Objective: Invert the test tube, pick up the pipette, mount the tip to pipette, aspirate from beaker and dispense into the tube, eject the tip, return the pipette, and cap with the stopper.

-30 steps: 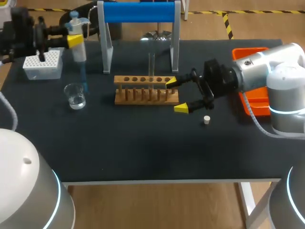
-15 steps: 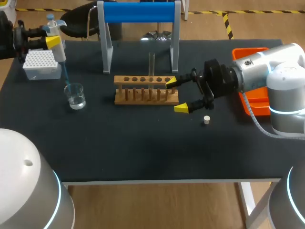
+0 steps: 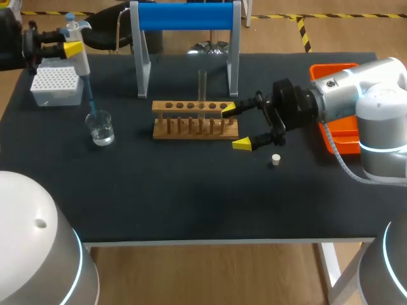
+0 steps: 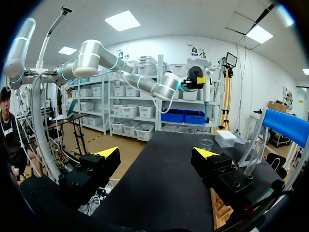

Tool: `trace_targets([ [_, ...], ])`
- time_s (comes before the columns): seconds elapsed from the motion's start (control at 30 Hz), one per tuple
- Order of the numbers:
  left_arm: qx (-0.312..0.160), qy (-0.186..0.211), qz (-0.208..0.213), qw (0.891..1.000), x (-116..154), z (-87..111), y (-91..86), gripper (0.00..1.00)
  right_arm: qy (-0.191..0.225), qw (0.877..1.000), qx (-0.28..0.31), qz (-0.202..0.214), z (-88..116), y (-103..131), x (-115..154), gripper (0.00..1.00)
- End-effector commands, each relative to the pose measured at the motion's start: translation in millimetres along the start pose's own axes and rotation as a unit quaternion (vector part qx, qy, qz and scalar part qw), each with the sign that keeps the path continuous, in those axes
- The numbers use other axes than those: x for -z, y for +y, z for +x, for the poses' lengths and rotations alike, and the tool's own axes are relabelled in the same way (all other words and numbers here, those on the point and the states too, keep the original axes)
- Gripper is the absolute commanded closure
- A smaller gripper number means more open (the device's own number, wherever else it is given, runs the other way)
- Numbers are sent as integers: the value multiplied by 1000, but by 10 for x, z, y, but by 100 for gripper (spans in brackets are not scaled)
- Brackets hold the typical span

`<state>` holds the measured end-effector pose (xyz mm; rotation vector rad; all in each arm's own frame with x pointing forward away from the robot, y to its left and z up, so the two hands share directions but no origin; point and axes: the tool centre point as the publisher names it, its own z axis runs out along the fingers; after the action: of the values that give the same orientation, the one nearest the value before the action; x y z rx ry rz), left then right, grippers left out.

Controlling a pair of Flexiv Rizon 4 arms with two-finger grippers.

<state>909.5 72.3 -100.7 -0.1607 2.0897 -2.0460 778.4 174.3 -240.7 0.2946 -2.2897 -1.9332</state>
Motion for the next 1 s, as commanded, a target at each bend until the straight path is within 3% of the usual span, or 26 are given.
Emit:
trace_targets([
  [0.03,2,12,-2,1000,-24,-50,27,100,1,1000,0,1,2,4,9,0],
  [0.9,2,12,-2,1000,-24,-50,27,100,1,1000,0,1,2,4,9,0],
  [1.0,2,12,-2,1000,-24,-50,27,100,-21,999,-9,22,12,-5,-59,0],
])
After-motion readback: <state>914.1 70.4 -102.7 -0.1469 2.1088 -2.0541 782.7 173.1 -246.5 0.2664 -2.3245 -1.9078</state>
